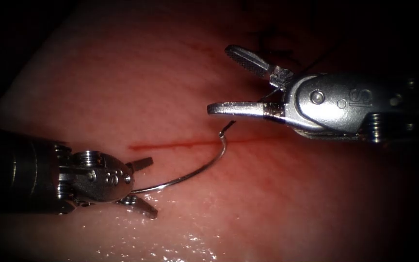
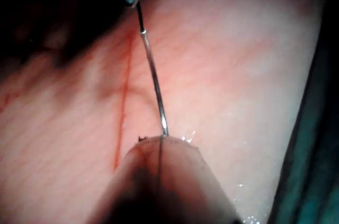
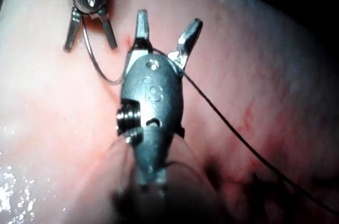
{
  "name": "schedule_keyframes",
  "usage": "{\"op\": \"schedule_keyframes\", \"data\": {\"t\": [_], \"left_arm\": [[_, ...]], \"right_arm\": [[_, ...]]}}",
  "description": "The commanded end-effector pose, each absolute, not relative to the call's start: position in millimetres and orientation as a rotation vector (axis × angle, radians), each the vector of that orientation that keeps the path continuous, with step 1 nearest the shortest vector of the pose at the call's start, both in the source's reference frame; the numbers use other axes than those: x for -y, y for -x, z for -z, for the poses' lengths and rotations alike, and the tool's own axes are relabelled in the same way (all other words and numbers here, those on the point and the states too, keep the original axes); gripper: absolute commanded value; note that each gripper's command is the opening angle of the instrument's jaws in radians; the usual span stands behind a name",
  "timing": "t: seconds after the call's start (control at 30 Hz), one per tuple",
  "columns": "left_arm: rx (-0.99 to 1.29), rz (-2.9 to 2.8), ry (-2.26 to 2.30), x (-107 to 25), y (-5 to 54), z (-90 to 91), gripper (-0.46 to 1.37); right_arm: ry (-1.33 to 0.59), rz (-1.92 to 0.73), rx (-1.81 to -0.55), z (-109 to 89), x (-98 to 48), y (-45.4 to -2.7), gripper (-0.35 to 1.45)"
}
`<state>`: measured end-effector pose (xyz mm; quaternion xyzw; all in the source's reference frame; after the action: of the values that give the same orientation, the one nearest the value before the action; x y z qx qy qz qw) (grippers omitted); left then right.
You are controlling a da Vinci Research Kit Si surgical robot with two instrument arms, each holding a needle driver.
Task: Wound Closure
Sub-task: Pick up needle with left driver
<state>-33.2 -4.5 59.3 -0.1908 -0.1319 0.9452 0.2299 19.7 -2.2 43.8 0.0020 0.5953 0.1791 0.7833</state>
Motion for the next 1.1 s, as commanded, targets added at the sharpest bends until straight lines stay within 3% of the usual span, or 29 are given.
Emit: {"op": "schedule_keyframes", "data": {"t": [0.03, 0.1, 0.17, 0.2, 1.1], "left_arm": [[0.371, -2.599, 0.505, 4.5, 33.3, -59.4, 0.1], [0.379, -2.597, 0.496, 4.6, 33.3, -59.5, 0.05], [0.425, -2.575, 0.472, 4.7, 33.3, -59.6, -0.32], [0.434, -2.568, 0.461, 4.8, 33.4, -59.6, -0.35], [0.443, -2.279, 0.443, 2.7, 32.7, -57.3, -0.35]], "right_arm": [[-0.011, -0.381, -1.287, -43.8, 2.2, -19.7, 1.21], [-0.011, -0.381, -1.287, -43.8, 2.2, -19.7, 1.21], [-0.011, -0.381, -1.287, -43.8, 2.2, -19.7, 1.21], [-0.011, -0.381, -1.287, -43.8, 2.2, -19.7, 1.21], [-0.069, -0.431, -1.27, -43.7, 2.5, -19.5, 1.35]]}}
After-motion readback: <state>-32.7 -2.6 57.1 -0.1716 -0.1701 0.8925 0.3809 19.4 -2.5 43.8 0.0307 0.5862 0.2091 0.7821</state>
